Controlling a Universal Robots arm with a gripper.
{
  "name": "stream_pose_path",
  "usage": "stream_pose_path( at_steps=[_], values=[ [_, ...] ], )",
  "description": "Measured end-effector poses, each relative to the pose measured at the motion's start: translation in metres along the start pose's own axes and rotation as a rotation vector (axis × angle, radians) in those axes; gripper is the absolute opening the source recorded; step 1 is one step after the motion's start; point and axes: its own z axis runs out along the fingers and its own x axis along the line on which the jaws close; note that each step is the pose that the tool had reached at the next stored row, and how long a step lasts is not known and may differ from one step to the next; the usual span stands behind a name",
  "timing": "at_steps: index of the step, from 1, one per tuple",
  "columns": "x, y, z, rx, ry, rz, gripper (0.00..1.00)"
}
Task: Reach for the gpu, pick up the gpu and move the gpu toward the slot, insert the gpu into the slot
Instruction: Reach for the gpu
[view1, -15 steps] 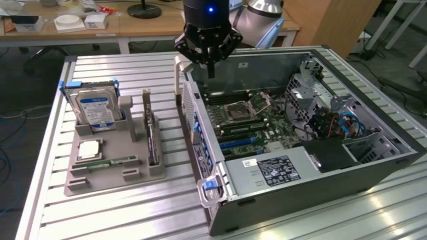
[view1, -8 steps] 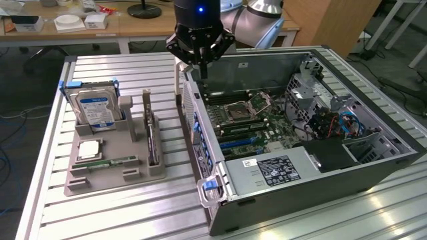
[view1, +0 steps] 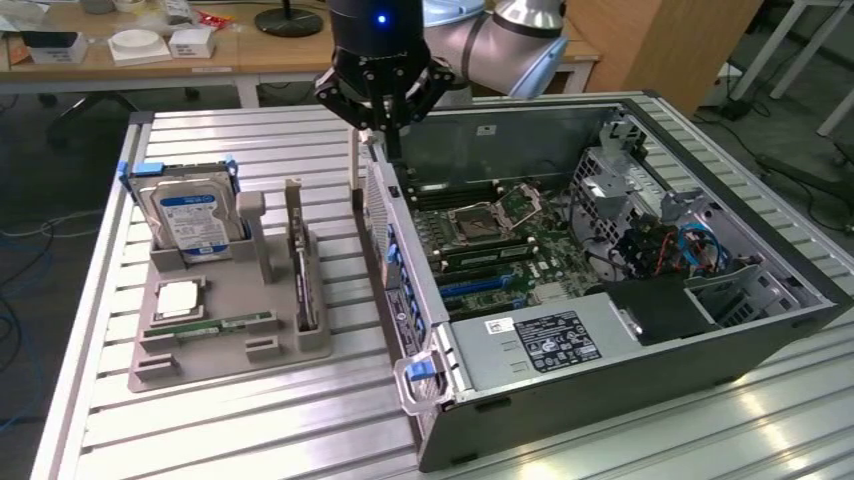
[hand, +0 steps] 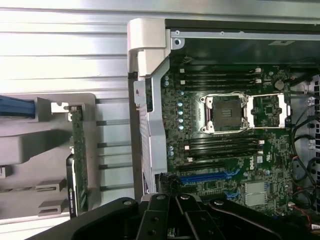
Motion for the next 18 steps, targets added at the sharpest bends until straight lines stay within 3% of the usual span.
stream_pose_path(
  at_steps=[15,18],
  values=[
    [0.028,-0.0019,-0.0044,-0.0001,0.0003,0.000,0.10],
    [0.035,-0.0024,-0.0055,-0.0003,0.0050,0.001,0.10]
  ],
)
